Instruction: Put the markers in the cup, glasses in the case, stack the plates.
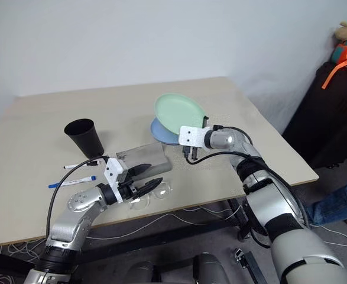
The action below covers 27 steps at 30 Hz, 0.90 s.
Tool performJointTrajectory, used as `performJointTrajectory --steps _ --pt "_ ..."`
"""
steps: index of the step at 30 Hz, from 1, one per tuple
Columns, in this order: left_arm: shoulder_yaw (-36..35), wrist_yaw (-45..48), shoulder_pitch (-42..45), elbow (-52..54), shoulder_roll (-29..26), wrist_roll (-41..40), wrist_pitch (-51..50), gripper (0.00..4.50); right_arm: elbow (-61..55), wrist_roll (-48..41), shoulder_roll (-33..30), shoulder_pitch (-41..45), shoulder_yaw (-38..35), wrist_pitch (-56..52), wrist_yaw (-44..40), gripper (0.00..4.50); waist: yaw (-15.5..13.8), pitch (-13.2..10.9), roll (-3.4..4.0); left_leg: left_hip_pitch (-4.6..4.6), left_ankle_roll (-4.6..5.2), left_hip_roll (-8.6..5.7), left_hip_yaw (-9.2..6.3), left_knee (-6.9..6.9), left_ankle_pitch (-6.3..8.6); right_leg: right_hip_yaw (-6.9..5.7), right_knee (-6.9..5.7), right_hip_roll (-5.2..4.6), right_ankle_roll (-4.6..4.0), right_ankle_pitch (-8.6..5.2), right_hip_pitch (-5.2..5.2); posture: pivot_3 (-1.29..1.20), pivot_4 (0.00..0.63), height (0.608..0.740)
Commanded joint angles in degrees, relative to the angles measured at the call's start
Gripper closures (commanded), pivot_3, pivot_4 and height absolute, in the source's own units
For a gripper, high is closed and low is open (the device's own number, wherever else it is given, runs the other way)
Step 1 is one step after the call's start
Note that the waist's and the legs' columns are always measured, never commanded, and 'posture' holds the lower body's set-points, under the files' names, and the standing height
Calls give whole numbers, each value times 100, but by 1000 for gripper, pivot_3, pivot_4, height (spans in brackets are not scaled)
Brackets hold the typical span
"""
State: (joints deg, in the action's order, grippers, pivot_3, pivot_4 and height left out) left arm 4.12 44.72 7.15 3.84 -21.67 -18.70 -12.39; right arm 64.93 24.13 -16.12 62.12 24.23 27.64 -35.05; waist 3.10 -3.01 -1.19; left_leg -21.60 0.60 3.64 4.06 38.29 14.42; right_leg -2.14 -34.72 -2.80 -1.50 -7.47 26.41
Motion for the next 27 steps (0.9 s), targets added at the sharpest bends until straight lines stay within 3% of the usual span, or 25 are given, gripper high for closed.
performJointTrajectory --steps 1,8,14,24,27 --pt "-30 -2 116 100 -16 26 106 962 275 207 94 431 64 271 367 4428 -5 0 0 0 0 -1 0 0 0 0 1 0 0 0 -1 0 0 740" --pt "-34 -49 94 121 -15 50 113 962 805 520 267 729 200 221 871 4428 -4 0 0 -3 0 -1 0 0 0 1 2 -1 0 0 1 0 0 740" --pt "-36 -79 54 152 -15 40 116 962 845 569 251 740 159 333 1273 2700 -1 0 0 -1 0 0 -1 -1 0 1 0 -1 0 0 0 0 0 740" --pt "-24 -55 92 107 -18 34 129 962 765 396 110 660 33 521 1236 2700 -1 0 0 -1 0 -1 -1 0 0 1 1 -1 0 0 0 0 0 740" --pt "-39 -51 103 89 -24 36 141 962 711 -354 189 572 -575 135 396 2700 -1 0 0 -1 1 0 -2 -1 0 1 1 0 0 0 0 0 0 740"
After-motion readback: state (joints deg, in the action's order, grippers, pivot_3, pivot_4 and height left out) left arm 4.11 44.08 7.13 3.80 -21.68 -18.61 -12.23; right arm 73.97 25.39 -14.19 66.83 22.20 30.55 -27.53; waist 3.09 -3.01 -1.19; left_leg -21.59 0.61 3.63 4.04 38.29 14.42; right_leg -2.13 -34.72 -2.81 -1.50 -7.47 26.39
